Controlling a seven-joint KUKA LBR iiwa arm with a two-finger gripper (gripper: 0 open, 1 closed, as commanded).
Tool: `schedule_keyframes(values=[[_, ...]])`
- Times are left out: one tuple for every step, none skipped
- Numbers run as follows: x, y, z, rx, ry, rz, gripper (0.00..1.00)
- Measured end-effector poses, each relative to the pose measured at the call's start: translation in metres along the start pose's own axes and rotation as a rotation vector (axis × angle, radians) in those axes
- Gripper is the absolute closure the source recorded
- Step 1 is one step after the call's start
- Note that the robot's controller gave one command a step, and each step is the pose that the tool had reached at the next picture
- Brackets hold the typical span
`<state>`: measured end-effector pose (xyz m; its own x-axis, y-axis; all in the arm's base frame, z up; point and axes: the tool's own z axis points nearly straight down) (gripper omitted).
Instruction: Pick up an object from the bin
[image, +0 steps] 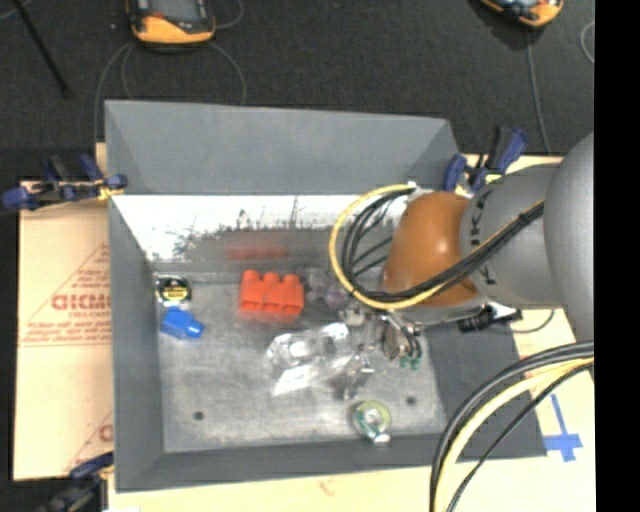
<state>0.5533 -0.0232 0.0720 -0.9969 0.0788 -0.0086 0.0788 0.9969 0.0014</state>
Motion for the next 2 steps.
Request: schedule_keyframes(values=[[-0.0018, -0.0019, -0.0048, 0.002, -0.005, -0.002, 1.00], [0.0005, -0.0025, -0.0021, 0.003, 0.002, -0.004, 0.00]])
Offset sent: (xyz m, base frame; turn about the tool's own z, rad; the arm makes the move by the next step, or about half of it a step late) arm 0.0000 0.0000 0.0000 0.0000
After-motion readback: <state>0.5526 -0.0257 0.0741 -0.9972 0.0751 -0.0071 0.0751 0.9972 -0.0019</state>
